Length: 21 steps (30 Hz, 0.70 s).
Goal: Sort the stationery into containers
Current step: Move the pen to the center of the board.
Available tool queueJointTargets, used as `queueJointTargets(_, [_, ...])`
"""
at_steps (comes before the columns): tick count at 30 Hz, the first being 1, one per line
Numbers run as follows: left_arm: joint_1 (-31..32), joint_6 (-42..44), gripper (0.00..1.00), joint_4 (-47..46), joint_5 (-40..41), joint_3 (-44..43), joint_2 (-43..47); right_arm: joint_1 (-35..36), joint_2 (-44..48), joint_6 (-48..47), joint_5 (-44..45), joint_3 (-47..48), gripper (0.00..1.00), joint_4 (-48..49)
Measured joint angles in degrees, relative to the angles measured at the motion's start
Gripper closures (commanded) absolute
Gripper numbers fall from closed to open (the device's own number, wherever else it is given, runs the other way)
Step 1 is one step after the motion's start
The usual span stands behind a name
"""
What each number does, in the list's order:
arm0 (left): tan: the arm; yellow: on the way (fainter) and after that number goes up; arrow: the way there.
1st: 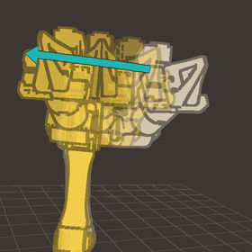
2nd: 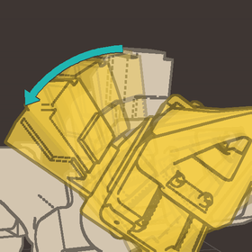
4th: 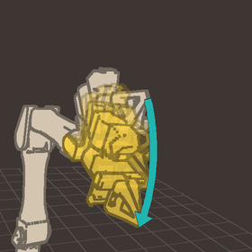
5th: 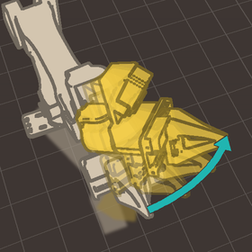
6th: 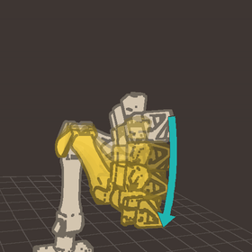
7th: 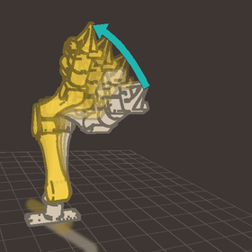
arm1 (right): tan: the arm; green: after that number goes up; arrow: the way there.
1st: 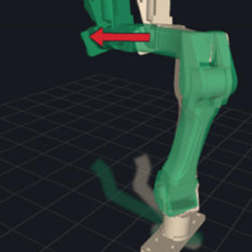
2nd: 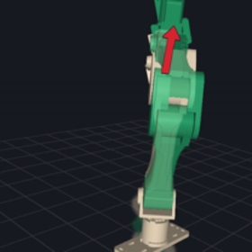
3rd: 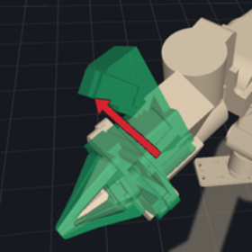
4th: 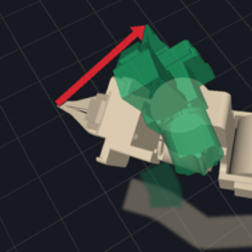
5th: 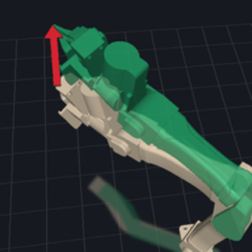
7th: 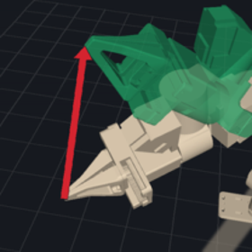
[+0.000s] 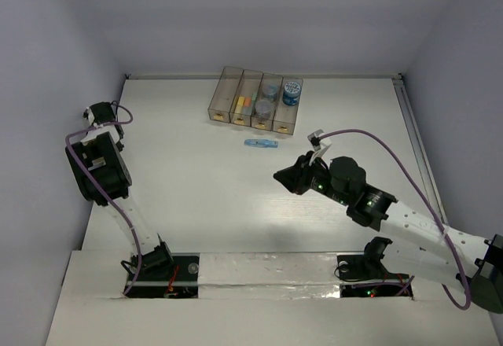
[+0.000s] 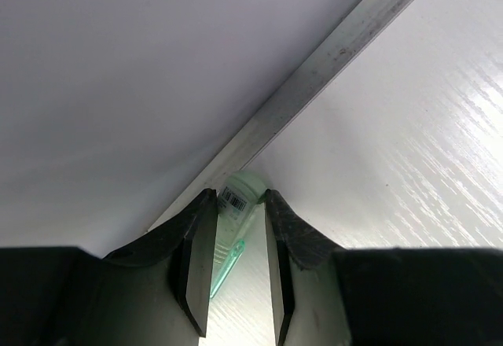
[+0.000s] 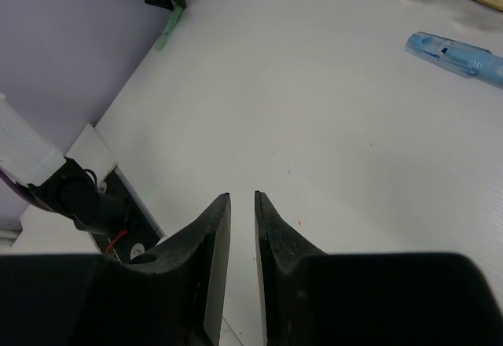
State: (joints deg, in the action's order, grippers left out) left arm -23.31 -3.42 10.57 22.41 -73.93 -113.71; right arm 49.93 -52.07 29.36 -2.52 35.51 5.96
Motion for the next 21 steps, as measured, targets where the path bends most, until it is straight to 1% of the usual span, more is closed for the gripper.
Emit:
queueJointTargets(4, [0.79,-0.26,0.99,0.07,-0.22,-0.02,0.20,0.02,-0.20,0.00,0.20,0.00,0.75,-0.02])
queueJointTargets(11, [3.67,-2.23,1.00,0.98,-7.23,-0.02,1.53,0.00,-1.88,0.00,0.22,0.00,0.75,-0.02])
queueJointTargets(16, [10.38,-4.11,1.00,1.49,-11.10,-0.02,2.21,0.00,-2.10,-0.24,0.87,0.02,0.74,0.00])
queueJointTargets(21, [18.40,-8.81,1.00,-0.04,-20.63,2.43,4.48,0.00,-4.28,-1.27,1.27,0.68,0.73,-0.57])
